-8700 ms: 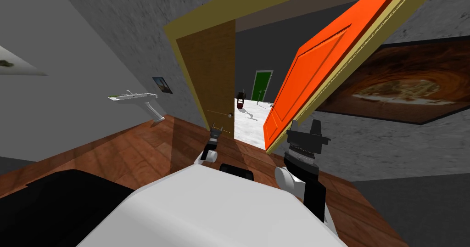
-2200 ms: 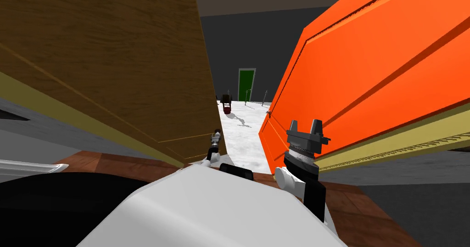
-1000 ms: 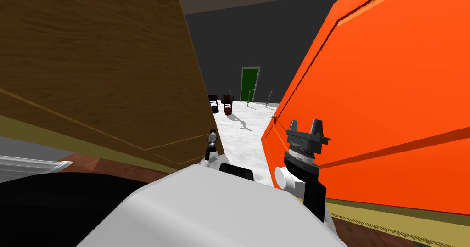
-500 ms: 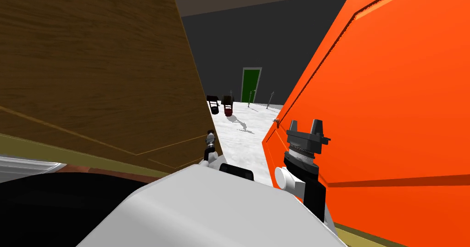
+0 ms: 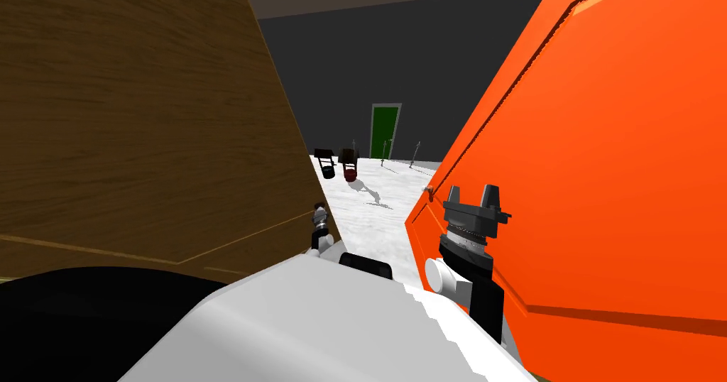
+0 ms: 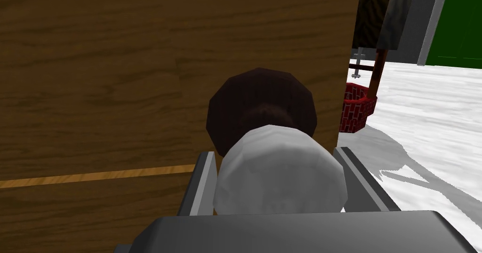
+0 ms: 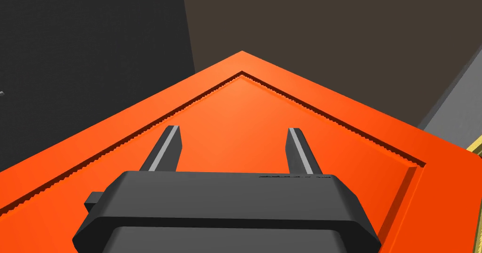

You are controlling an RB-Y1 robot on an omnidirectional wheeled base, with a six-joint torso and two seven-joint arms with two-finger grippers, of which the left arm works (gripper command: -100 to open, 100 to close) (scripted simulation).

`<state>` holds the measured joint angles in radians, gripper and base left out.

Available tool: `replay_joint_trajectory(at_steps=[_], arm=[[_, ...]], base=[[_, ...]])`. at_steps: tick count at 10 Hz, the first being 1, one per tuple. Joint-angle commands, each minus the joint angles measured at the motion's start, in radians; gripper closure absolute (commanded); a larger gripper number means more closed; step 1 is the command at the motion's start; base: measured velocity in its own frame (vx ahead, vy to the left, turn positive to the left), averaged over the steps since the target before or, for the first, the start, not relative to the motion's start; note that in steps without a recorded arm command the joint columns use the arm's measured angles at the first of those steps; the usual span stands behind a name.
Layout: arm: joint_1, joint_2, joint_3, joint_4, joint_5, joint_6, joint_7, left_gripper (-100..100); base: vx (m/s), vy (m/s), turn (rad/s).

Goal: Push the door open

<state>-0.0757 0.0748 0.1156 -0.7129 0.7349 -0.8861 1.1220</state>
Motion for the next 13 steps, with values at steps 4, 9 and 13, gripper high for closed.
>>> replay_joint_trajectory(at_steps=[4, 9, 13], arm=[[0.054, 0.007, 0.059, -0.066, 0.044, -0.008, -0.036, 100], [0.092, 0.008, 0.116, -0.102, 0.089, -0.023, -0.061, 100], [0.118, 0.006, 0.156, -0.127, 0.12, -0.033, -0.078, 100]], base=[[0.109, 0.039, -0.073], [0.138, 0.065, -0.074], [0.072, 0.027, -0.047]])
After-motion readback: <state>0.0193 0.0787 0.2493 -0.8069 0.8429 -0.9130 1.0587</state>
